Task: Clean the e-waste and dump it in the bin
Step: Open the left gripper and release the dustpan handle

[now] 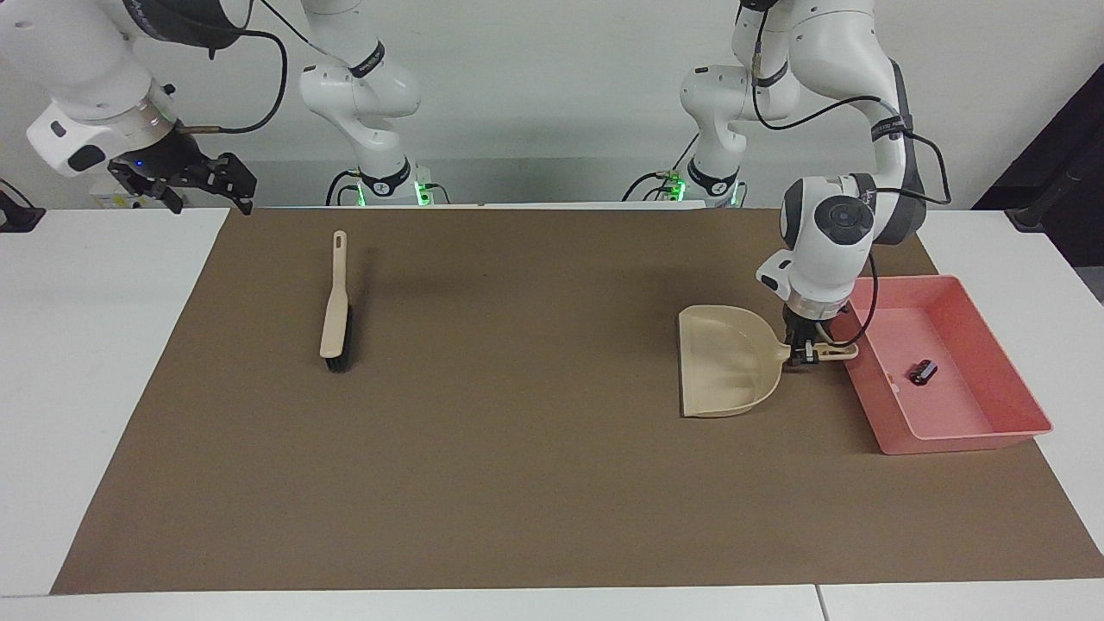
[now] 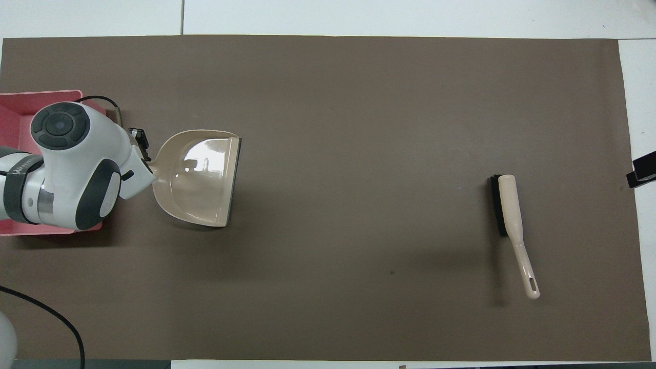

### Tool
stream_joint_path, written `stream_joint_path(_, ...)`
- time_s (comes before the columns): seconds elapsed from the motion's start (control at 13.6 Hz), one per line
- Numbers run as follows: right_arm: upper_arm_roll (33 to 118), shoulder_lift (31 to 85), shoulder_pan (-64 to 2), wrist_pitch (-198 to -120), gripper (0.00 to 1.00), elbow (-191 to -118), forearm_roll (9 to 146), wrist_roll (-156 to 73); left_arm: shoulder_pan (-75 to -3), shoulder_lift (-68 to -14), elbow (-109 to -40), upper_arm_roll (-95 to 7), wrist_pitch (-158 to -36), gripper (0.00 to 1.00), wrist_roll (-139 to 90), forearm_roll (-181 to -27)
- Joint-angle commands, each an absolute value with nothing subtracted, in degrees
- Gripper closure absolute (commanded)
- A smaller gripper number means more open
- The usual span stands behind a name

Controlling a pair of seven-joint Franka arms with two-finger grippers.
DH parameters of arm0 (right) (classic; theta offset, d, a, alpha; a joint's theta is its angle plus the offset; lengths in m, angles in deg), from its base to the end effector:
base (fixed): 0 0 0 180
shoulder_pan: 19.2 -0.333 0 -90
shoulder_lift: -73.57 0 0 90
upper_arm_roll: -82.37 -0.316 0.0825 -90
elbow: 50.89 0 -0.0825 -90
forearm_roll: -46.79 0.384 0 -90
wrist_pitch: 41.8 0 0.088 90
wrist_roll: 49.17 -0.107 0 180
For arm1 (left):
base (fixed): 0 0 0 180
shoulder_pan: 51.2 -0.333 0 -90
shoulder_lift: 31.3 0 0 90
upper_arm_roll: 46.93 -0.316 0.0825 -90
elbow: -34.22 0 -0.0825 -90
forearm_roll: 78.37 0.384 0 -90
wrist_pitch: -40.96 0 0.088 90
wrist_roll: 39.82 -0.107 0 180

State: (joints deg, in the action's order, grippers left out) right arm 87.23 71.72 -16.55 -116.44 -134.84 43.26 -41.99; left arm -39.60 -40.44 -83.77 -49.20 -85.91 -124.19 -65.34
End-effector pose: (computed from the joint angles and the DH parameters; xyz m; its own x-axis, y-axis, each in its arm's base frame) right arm 0.5297 -0.0768 0.6349 0.9797 -0.0202 -0.1994 -0.0125 -0.9991 0.0395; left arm 0.5691 -0.0865 0.3593 -0.1974 -0.9624 -0.1867 -0.9796 0.2010 -0.0007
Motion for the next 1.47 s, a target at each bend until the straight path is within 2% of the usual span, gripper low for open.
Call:
stream_joint_path(0.0,86.94,72.6,-15.78,-117.38,0.01,-136.14,44.15,-42.49,-38.1,-39.39,-84.35,-50.09,-86.3,0.35,-121.39,-66.33)
stream_joint_path(0.29,86.94,72.78,-15.78,-117.21,0.01,-136.58,44.24,-42.4,-38.71,-34.66,-84.52,-50.09,-83.69,0.18,-113.94,-66.33)
stream_joint_path(0.37,86.94,72.78,-15.86,-117.29,0.01,-136.58,44.24,-42.4,-38.98,-33.68,-84.61,-50.09,-80.8,0.03,-108.16,-66.33)
stream_joint_path(0.88,86.85,72.87,-16.13,-117.12,0.01,-136.85,44.33,-42.22,-41.08,-31.74,-83.65,-50.79,-76.46,0.02,-66.69,-66.51)
stream_joint_path(1.03,86.85,73.22,-16.3,-117.12,0.01,-137.11,44.33,-42.31,-42.75,-31.3,-82.07,-50.88,-74.36,0.02,-57.16,-71.22)
stream_joint_path(1.4,86.85,73.75,-16.22,-117.12,0.01,-138.25,44.33,-42.4,-48.02,-31.39,-67.6,-50.88,-60.06,0.02,-56.6,-80.39)
